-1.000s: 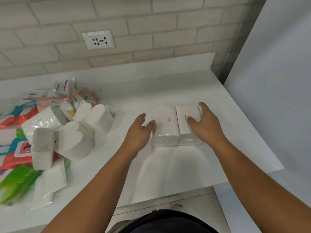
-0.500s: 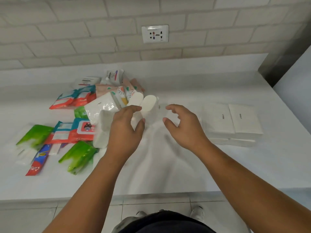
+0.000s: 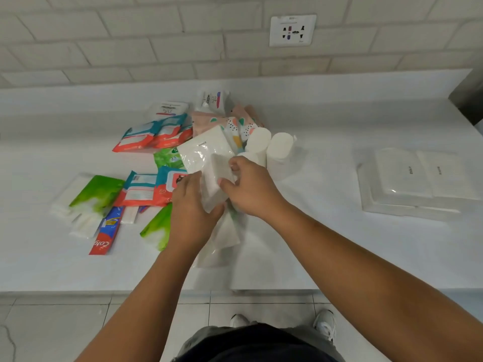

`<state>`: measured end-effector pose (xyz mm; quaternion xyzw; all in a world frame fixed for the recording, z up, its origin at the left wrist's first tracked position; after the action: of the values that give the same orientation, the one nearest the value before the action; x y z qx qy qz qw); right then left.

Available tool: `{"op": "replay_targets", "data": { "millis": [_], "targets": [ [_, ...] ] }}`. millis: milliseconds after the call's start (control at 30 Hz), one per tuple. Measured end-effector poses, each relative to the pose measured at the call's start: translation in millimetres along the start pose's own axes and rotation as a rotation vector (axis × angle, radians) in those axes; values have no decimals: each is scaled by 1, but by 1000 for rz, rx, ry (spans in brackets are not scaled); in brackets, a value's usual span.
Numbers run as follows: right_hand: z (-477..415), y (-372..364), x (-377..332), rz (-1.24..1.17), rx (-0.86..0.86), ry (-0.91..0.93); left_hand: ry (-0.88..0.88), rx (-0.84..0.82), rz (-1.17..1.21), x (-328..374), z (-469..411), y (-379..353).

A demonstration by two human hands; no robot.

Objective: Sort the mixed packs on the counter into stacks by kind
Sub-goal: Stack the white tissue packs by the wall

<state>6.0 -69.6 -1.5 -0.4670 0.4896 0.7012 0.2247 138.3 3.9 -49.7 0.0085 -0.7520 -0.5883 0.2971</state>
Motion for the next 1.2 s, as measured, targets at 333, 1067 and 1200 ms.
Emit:
{"op": "replay_targets", "data": {
  "millis": [333,1067,1200],
  "targets": [
    [-16,-20,-16,-84,57,-115,-6,-41,86,-3,-2,-12],
    [85,149,81,-755,212,-239,18,-346,963,130,14,-23],
    [118,186,121,-742,253,-324,-12,-454,912,173,30,-46]
  ]
}}
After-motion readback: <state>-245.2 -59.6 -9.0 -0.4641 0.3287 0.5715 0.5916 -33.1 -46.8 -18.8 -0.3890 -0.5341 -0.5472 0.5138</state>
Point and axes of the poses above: each hand's wrist, its own z-axis away from the middle knuckle, its own y-axis out of the back of the hand, x = y × z, the point moved 3 cm from there along -z, towards the middle knuckle, and after that the axes turned 9 degrees about -z, right-handed, at the moved point
